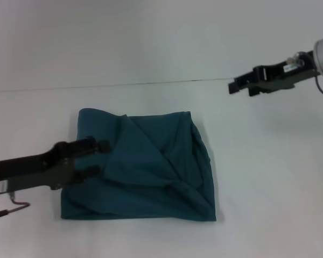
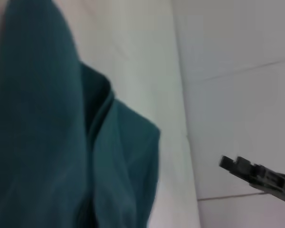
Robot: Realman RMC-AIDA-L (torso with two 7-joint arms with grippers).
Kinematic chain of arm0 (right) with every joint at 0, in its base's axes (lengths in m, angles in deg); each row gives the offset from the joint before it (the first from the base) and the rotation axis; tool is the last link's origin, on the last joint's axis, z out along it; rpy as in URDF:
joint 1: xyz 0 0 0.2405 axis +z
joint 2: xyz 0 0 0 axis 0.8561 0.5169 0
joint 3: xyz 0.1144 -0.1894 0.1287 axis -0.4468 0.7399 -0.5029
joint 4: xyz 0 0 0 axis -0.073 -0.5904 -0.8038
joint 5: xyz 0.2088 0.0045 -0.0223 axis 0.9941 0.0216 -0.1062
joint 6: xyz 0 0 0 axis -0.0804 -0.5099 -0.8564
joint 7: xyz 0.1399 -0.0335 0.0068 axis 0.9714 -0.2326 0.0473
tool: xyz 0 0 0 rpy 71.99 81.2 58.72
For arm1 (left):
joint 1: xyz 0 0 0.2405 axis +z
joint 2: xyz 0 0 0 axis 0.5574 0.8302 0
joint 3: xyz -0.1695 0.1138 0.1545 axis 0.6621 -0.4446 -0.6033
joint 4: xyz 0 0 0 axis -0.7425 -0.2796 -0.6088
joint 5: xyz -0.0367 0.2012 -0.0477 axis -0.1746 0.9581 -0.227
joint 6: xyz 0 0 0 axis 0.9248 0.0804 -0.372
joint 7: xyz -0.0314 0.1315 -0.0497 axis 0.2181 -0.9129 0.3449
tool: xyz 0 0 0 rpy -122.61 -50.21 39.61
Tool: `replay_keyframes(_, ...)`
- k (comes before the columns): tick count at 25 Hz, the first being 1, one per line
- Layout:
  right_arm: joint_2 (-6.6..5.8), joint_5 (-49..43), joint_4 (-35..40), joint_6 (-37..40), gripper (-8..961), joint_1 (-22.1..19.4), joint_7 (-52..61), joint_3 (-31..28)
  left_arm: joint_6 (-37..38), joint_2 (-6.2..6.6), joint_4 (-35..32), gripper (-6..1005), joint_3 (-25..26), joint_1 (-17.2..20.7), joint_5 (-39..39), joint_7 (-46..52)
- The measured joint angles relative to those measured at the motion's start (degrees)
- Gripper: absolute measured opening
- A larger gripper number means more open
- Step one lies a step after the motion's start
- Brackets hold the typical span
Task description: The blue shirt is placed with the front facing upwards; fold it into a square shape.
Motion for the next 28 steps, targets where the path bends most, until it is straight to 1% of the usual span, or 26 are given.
replay_keyframes(2,-0.01,-1.4,-0.1,0.4,674,-0.1,0.0,0.0,-1.3,-0.01,0.8,769,-0.6,-0.3,0.4,0.4)
replay_keyframes(3,-0.02,-1.8,-0.2,0.7,674,-0.2,0.0,-0.1,-4.6,-0.04,2.7,767,-2.2,-1.1,1.0,1.1)
replay_keyframes(5,-0.03,-2.0,-0.2,0.8,674,-0.6,0.0,-0.1,-6.8,-0.05,4.1,764,-3.2,-1.6,1.5,1.5)
replay_keyframes(8,-0.07,-2.0,-0.2,0.9,674,-1.1,0.0,-0.5,-10.0,-0.03,6.1,759,-4.3,-2.4,2.3,2.0)
replay_keyframes(10,-0.12,-1.9,-0.2,0.9,674,-1.3,0.0,-0.9,-10.7,-0.03,6.5,756,-4.6,-2.6,2.3,2.1)
replay_keyframes(11,-0.15,-1.9,-0.2,0.9,674,-1.5,-0.1,-1.1,-12.4,-0.02,7.5,755,-5.0,-2.8,2.4,2.2)
replay_keyframes(15,-0.18,-1.9,-0.2,0.9,674,-1.7,-0.4,-1.7,-14.3,-0.05,8.1,748,-5.0,-3.0,3.6,2.8)
replay_keyframes(21,-0.19,-1.9,-0.2,1.0,673,-1.7,-0.4,-1.9,-15.2,-0.15,9.2,738,-5.1,-3.5,4.6,3.3)
replay_keyframes(23,-0.19,-1.9,-0.2,1.0,673,-1.7,-0.4,-1.9,-15.6,-0.39,9.3,735,-5.1,-3.5,4.2,3.0)
replay_keyframes(28,-0.19,-1.9,-0.3,0.7,673,-1.6,-0.5,-1.9,-16.4,-1.45,9.2,727,-4.7,-4.5,3.8,2.0)
